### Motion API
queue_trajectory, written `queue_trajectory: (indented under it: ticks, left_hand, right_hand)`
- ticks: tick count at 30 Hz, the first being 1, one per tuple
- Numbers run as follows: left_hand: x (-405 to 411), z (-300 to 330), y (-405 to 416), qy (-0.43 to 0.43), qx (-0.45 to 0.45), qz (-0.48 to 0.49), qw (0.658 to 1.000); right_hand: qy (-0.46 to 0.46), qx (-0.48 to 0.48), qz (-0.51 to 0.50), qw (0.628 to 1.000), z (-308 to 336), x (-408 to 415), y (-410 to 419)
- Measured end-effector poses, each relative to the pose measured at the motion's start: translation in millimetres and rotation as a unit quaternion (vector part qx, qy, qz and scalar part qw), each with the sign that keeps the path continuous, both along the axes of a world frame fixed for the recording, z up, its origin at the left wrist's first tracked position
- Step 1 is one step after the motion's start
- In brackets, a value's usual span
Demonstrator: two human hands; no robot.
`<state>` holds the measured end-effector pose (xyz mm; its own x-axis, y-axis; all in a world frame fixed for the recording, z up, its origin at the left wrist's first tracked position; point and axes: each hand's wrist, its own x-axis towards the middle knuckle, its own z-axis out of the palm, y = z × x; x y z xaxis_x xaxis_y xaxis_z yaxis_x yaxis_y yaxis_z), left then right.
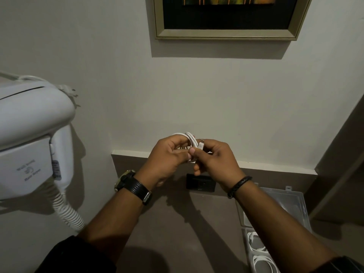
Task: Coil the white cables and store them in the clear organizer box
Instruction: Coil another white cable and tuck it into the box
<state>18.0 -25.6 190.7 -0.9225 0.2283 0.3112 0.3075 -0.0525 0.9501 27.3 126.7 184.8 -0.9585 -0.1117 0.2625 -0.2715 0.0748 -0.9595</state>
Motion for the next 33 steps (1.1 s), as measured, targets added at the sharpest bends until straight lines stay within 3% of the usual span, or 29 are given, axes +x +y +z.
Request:
queue_trajectory:
  ticks: [4,8,10,16,20,24,27,33]
  left_hand:
    - [2.4,-11.8,16.1,-0.004,0.011,0.163,0.987]
    - [1.7,-22.4,21.1,-0.009,-0.006,0.227,0.974]
    - [0.4,-21.6,17.2,-0.018,-0.032,0.213,0.976]
    - [18.2,-14.9,8.9,0.019,-0.154,0.026,0.988]
    - [23.3,-23.3,16.7,0.072,-0.315,0.081,0.943]
    - [20.7,-32.6,24.4,0.099,-0.311,0.135,0.936]
    - [18.3,-36.8,27.4,0.101,-0.26,0.149,0.949]
    - [16.2,-35.9,26.3,0.061,-0.198,0.141,0.968]
  right_hand:
    - [-0.027,-0.027,0.004,0.999,-3.9,1.7,-3.3]
    - [-0.039,-0.034,0.02,0.998,-6.8,5.7,-6.5]
    - [-0.047,-0.035,0.02,0.998,-8.3,6.1,-4.6]
    - [-0.101,-0.063,-0.012,0.993,-5.8,-1.1,10.6]
    - [-0.147,-0.095,-0.023,0.984,-6.5,-1.9,8.8]
    - [-0.187,-0.113,-0.035,0.975,-5.5,-1.6,8.0]
    - [-0.202,-0.127,-0.009,0.971,-3.5,-2.7,11.5]
    - [-0.168,-0.08,-0.037,0.982,-3.7,-2.0,14.3]
